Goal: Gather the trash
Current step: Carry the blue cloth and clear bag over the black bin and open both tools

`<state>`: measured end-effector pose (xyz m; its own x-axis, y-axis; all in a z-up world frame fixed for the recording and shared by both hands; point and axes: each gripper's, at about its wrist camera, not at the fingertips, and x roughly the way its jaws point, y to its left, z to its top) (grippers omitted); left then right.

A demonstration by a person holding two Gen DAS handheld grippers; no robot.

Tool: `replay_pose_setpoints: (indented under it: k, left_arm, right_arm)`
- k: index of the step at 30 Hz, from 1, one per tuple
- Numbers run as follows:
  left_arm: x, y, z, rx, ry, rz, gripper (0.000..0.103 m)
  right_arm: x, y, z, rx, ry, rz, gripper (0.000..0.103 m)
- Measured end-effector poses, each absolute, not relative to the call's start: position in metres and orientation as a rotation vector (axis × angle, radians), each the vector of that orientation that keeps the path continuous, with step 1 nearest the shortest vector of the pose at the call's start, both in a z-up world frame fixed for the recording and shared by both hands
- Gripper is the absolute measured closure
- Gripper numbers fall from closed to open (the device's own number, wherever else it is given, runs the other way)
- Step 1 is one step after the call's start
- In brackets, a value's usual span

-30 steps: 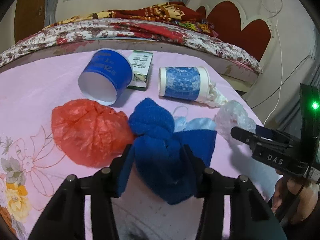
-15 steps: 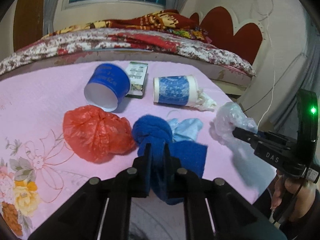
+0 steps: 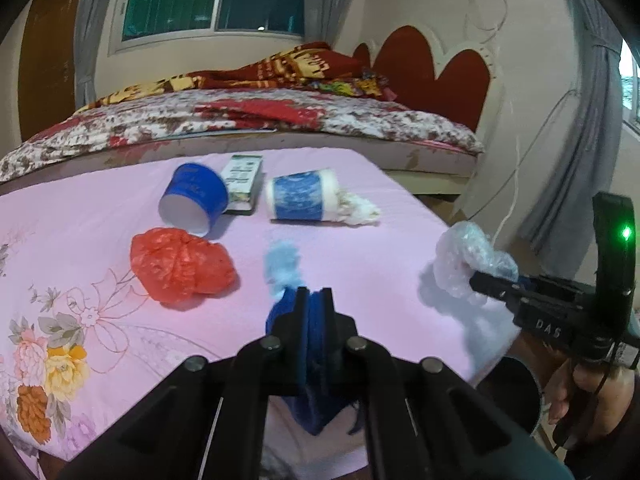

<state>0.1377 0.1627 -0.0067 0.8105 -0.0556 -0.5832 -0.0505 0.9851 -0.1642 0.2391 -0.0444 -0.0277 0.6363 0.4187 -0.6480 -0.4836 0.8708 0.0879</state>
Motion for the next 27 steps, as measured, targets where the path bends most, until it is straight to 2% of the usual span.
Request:
replay_pose_setpoints:
  k: [11,27]
  left_arm:
    - [0.134,0.122,0.007,-0.138,0.599,-0.077,0.099]
    - [0.137,0.022,0.006,-0.073,0.619,-0.265,0.099]
  right_arm:
    - [0.213,-0.099,-0.017,-0.069,0.697,0.455,0.086]
    - [0.181,-0.197,-0.018,0.000,0.698,0.302,0.086]
